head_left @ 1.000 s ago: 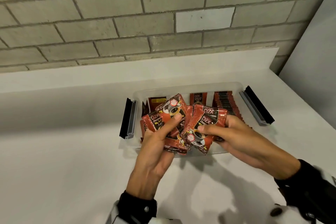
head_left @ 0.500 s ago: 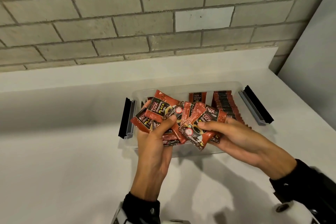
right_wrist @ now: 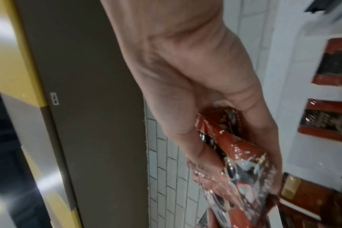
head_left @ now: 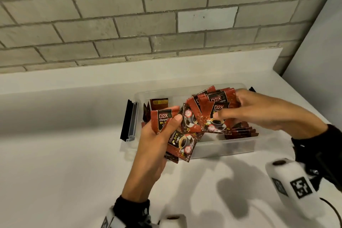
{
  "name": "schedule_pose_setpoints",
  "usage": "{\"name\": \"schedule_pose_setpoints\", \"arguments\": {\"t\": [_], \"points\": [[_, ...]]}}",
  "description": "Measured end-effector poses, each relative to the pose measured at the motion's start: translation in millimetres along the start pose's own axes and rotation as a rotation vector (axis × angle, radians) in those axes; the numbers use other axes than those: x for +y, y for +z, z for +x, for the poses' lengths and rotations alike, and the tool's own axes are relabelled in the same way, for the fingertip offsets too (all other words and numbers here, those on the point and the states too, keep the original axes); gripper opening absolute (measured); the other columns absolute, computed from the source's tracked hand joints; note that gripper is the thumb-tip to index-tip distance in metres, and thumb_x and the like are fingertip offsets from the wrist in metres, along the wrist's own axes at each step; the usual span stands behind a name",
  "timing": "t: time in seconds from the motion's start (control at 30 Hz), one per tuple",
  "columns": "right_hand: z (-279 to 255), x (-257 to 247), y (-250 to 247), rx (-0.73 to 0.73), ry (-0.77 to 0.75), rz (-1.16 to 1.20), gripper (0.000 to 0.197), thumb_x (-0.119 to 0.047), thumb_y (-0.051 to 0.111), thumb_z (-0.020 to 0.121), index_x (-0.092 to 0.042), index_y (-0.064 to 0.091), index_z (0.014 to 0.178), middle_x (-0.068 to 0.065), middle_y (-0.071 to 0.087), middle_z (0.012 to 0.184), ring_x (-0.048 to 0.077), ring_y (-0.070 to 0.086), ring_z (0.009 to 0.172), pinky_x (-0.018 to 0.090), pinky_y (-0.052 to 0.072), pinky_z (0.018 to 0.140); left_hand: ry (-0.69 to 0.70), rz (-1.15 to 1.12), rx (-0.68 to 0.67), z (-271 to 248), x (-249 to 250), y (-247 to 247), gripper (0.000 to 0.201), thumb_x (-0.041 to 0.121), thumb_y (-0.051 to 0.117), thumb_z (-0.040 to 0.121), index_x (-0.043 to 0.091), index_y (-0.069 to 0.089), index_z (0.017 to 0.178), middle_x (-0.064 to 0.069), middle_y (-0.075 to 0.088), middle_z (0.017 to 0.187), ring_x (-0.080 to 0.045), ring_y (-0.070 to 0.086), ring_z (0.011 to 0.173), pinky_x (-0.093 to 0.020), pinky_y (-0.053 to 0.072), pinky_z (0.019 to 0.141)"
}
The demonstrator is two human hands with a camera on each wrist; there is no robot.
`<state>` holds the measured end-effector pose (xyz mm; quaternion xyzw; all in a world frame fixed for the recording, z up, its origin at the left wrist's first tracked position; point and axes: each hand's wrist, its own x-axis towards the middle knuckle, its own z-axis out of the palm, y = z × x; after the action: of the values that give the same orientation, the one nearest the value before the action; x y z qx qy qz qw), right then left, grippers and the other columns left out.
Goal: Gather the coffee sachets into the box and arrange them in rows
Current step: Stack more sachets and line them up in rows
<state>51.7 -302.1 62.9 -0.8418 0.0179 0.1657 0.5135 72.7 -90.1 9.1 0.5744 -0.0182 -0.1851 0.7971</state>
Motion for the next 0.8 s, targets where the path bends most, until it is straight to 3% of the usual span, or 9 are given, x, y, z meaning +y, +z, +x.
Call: {"name": "schedule_pose_setpoints", "arguments": {"t": [0.13,0.23,0.33,0.4,0.5,0.57,0.63,0.7,0.8], "points": [[1.1,-12.0,-8.5,-0.049,-0.046,-0.226,0.016,-0.018,0.062,0.088,-0.014,0.063,0.104,0.018,0.067,0.099,0.035,0.062,0.094,0.047,0.049,0.089,-0.029,0.045,-0.013,2.4,4.0,-5.8,0.027,0.022,0.066,0.079,0.019,0.066,0.106,-0.009,0.074,0.099,-0.026,0.072,0.09,-0.042,0.057,0.081],[0.6,-20.7,-11.0,-0.122,-0.07,-0.38,0.014,-0.019,0.061,0.089,-0.01,0.062,0.099,0.019,0.066,0.092,0.037,0.062,0.086,0.045,0.051,0.079,-0.027,0.147,-0.053,3.6,7.8,-8.8,0.034,0.027,0.071,0.068,0.021,0.067,0.101,-0.007,0.075,0.096,-0.026,0.072,0.088,-0.044,0.056,0.083],[1.9,-26.1,-10.1,-0.178,-0.106,-0.413,0.014,-0.022,0.062,0.087,-0.02,0.062,0.101,0.004,0.07,0.095,0.022,0.066,0.086,0.034,0.053,0.079,-0.039,0.253,-0.125,2.4,8.5,-3.6,0.035,0.02,0.076,0.063,0.021,0.068,0.096,-0.004,0.075,0.092,-0.022,0.072,0.085,-0.039,0.057,0.082],[5.9,-24.3,-10.7,-0.159,-0.125,-0.311,0.016,-0.017,0.063,0.087,-0.025,0.061,0.101,-0.001,0.071,0.097,0.016,0.067,0.089,0.029,0.055,0.081,-0.042,0.279,-0.122,2.1,7.2,-2.8,0.034,0.012,0.078,0.064,0.019,0.067,0.095,-0.004,0.075,0.091,-0.022,0.072,0.085,-0.04,0.056,0.082],[11.2,-12.9,-14.6,-0.089,-0.087,-0.027,0.023,-0.012,0.063,0.085,-0.015,0.061,0.108,0.001,0.072,0.102,0.015,0.068,0.091,0.026,0.055,0.079,-0.055,0.212,-0.085,0.6,7.8,-5.0,0.036,0.001,0.076,0.067,0.015,0.066,0.099,-0.008,0.075,0.094,-0.027,0.072,0.087,-0.042,0.057,0.081],[12.4,-1.1,-14.5,-0.028,-0.047,0.206,0.029,-0.011,0.066,0.079,-0.006,0.06,0.107,0.006,0.071,0.097,0.016,0.068,0.084,0.027,0.055,0.074,-0.059,0.145,-0.05,0.6,8.3,-6.3,0.039,-0.001,0.076,0.065,0.014,0.065,0.1,-0.01,0.075,0.095,-0.029,0.072,0.087,-0.044,0.057,0.08],[11.7,11.1,-9.7,0.046,-0.019,0.408,0.033,-0.011,0.067,0.07,-0.008,0.061,0.102,0.007,0.072,0.094,0.014,0.069,0.081,0.025,0.057,0.072,-0.067,0.111,-0.021,1.1,8.9,-7.2,0.047,0.002,0.078,0.06,0.013,0.064,0.105,-0.011,0.074,0.097,-0.031,0.071,0.089,-0.047,0.056,0.081],[8.5,22.3,-2.8,0.083,-0.019,0.437,0.036,-0.012,0.067,0.069,-0.012,0.063,0.105,0.008,0.073,0.098,0.017,0.07,0.087,0.026,0.056,0.078,-0.08,0.118,-0.013,1.8,7.6,-8.0,0.046,0.002,0.078,0.063,0.012,0.064,0.106,-0.011,0.074,0.097,-0.031,0.071,0.088,-0.046,0.056,0.081],[0.2,26.2,1.4,0.078,-0.053,0.254,0.034,-0.006,0.065,0.08,-0.017,0.061,0.112,0.006,0.073,0.103,0.021,0.069,0.096,0.029,0.056,0.083,-0.1,0.186,-0.017,3.1,5.7,-8.0,0.036,-0.003,0.076,0.069,0.013,0.065,0.1,-0.01,0.075,0.094,-0.03,0.072,0.087,-0.047,0.056,0.084]]}}
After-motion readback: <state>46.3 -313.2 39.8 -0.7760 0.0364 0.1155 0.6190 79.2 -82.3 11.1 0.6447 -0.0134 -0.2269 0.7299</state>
